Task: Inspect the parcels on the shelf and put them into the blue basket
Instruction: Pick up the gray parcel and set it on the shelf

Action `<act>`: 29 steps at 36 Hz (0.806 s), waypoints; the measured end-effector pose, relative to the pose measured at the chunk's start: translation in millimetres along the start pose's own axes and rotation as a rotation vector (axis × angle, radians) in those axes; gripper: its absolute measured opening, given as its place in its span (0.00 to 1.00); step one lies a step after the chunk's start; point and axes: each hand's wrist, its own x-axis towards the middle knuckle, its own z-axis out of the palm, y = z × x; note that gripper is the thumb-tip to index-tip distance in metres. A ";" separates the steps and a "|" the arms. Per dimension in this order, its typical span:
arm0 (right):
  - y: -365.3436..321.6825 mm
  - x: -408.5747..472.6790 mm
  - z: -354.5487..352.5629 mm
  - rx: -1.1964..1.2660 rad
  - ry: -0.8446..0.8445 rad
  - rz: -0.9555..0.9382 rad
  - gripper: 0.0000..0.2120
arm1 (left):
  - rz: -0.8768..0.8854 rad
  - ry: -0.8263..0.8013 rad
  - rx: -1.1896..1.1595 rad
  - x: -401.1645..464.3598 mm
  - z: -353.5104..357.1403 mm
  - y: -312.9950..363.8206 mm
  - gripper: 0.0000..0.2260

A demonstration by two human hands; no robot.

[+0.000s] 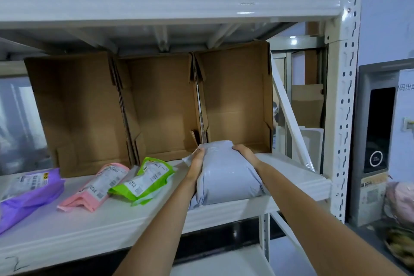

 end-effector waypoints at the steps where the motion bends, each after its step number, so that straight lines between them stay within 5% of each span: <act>1: -0.9 -0.2 -0.5 -0.010 -0.005 -0.005 0.16 | -0.010 -0.010 -0.010 1.0 -0.8 0.7 0.16; 10: 6.7 4.7 4.0 0.162 0.037 -0.029 0.31 | -0.036 0.027 -0.122 -15.7 8.5 -4.2 0.20; 29: 4.8 -5.7 7.1 0.184 0.097 -0.038 0.32 | -0.066 0.175 -0.146 -17.8 17.7 1.4 0.15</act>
